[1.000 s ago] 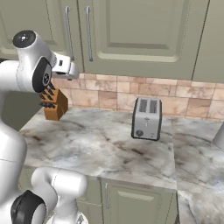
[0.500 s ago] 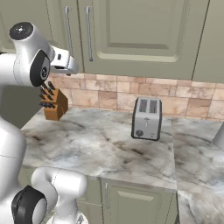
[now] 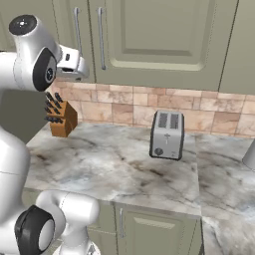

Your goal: Open the cabinet, pick the kettle from the cabinet, and place it in the sink.

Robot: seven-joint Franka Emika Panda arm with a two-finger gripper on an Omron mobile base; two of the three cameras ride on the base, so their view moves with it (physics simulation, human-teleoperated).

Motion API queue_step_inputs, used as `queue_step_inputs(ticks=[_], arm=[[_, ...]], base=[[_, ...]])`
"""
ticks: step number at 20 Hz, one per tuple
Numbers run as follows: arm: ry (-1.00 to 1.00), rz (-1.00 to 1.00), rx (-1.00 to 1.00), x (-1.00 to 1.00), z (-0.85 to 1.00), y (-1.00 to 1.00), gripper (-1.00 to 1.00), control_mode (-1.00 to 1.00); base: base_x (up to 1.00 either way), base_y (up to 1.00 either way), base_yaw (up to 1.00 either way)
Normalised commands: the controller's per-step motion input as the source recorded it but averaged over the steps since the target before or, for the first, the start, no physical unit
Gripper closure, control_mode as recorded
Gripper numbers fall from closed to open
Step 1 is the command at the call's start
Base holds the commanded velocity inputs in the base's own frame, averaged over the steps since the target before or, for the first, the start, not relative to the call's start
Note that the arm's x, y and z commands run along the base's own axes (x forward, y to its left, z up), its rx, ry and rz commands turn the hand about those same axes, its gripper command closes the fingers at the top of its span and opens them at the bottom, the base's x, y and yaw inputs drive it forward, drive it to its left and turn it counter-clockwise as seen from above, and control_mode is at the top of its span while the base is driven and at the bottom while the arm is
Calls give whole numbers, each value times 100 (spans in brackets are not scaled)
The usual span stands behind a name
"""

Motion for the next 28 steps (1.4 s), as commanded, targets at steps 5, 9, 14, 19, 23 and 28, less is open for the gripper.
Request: queue_step_inputs(ticks=[5, 9, 14, 19, 23, 28], arm=[[-1, 0, -5, -2, 16, 0, -100, -100], [-13, 0, -9, -4, 26, 1, -100, -100], [-3, 0, -4, 1, 22, 4, -100, -100], [0, 0, 0, 3, 18, 0, -100, -100], [-1, 0, 0, 10, 15, 2, -100, -100], [-7, 0, 0, 17, 8, 4, -100, -100]], base=[[0, 0, 0], [0, 0, 0], [0, 0, 0], [0, 0, 0], [0, 0, 0], [0, 0, 0]])
